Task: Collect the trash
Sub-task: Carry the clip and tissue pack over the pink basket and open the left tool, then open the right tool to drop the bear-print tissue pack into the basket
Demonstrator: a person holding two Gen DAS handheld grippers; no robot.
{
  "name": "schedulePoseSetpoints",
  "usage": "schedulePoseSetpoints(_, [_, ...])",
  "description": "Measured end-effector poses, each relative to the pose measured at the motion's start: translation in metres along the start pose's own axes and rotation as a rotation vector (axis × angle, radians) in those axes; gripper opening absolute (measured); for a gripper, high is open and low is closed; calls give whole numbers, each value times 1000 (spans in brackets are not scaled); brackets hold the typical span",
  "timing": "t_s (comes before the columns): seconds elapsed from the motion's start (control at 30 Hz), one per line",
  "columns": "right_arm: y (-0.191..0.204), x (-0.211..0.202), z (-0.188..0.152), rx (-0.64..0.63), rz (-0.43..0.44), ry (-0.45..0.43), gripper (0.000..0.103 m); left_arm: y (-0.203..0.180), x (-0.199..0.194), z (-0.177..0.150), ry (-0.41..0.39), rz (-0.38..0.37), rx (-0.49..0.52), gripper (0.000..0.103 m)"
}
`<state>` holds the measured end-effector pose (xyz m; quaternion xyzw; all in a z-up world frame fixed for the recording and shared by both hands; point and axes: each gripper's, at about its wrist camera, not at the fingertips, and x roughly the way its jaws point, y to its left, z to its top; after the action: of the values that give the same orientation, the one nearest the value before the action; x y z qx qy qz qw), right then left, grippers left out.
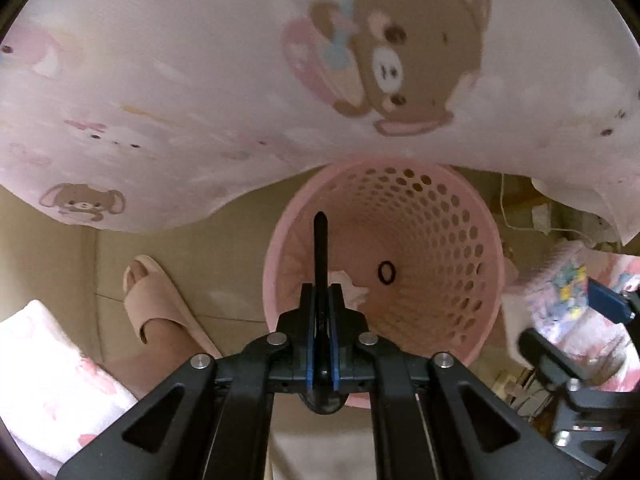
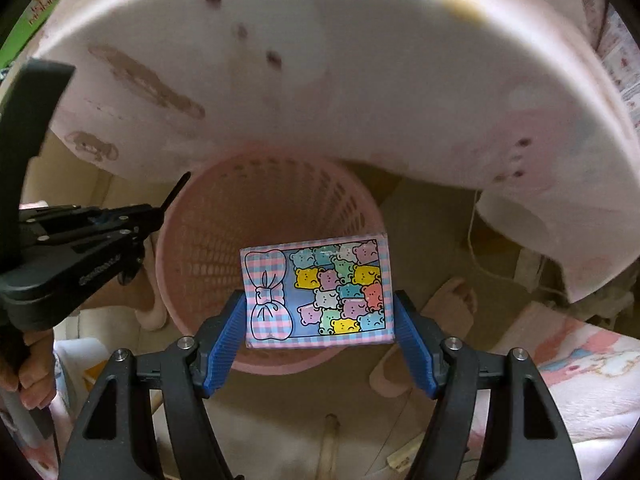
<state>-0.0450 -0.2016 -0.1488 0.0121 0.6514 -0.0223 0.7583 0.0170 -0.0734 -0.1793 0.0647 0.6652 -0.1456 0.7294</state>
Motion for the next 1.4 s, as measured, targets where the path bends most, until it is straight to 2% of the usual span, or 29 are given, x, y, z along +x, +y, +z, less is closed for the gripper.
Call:
schedulePoseSetpoints(0.1, [-2,8,2,-3,-46,8,73,1,7,0,24,7,-12,6])
schedulePoseSetpoints(0.23, [-6,14,2,5,-38,25,74,1,10,0,43,21,-20,8])
schedulePoseSetpoints(0.4, [-8,18,4,21,-31,46,77,2,4,0,27,28,-19,26])
schedulePoseSetpoints(0.5, [-8,18,5,26,-27,40,77,6,-1,0,31,62,-30,28])
schedulePoseSetpoints(0.63, [-7,15,6,18,-24,27,78,5,-17,1,-20,122,-3,30])
schedulePoseSetpoints(0.73, [-5,11,7,11,-28,12,78,5,-28,2,-59,133,11,35])
schedulePoseSetpoints(1.0, [-9,-3,10,31,-34,-36,80,11,-44,3,-89,121,-23,35])
schedulePoseSetpoints(1.13, [-11,-24,7,35,-50,-89,80,12,-63,1,-153,149,-39,35])
schedulePoseSetpoints(1.23, [-11,-51,1,35,-47,-177,81,14,-85,-3,-229,166,-31,38])
schedulePoseSetpoints(1.3, [-14,-68,0,52,-31,-254,85,16,-101,-6,-295,174,-36,42])
schedulePoseSetpoints(1.4, [-18,-87,2,70,-41,-344,85,14,-121,-9,-391,190,-38,48])
